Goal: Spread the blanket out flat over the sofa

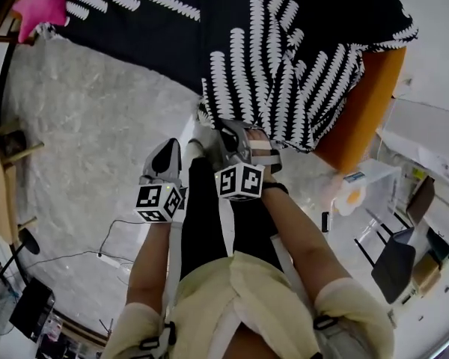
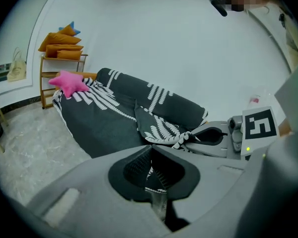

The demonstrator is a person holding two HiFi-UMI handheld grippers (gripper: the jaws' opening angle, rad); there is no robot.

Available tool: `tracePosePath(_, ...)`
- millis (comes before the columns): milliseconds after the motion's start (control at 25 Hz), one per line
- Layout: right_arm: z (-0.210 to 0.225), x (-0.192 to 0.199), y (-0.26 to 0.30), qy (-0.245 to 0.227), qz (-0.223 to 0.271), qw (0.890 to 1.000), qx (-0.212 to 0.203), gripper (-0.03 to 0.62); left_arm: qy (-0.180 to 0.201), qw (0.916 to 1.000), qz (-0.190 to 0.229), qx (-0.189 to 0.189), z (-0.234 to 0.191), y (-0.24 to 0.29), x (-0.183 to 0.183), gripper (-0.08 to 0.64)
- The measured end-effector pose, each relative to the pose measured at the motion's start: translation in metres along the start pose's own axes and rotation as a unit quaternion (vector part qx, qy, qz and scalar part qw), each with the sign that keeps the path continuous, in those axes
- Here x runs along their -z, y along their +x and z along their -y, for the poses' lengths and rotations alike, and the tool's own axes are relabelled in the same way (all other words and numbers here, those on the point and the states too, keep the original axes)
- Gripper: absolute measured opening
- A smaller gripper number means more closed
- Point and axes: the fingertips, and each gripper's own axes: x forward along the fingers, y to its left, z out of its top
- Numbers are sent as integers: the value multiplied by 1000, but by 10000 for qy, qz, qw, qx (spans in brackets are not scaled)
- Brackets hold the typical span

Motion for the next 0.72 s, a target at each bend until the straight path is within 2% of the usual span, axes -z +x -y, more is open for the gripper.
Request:
tracePosePath(400,76,8,-59,219,311,9989,259,28,224,9984,415,307,101,8,-55,0)
tracePosePath(560,109,7,-67,220,406,9983,366,28,217,9976,475,461,123,20,-74,0)
tracePosePath(720,141,11,-70,431,325,9975,449,28,210,9964,410,714,135,43,-94,0)
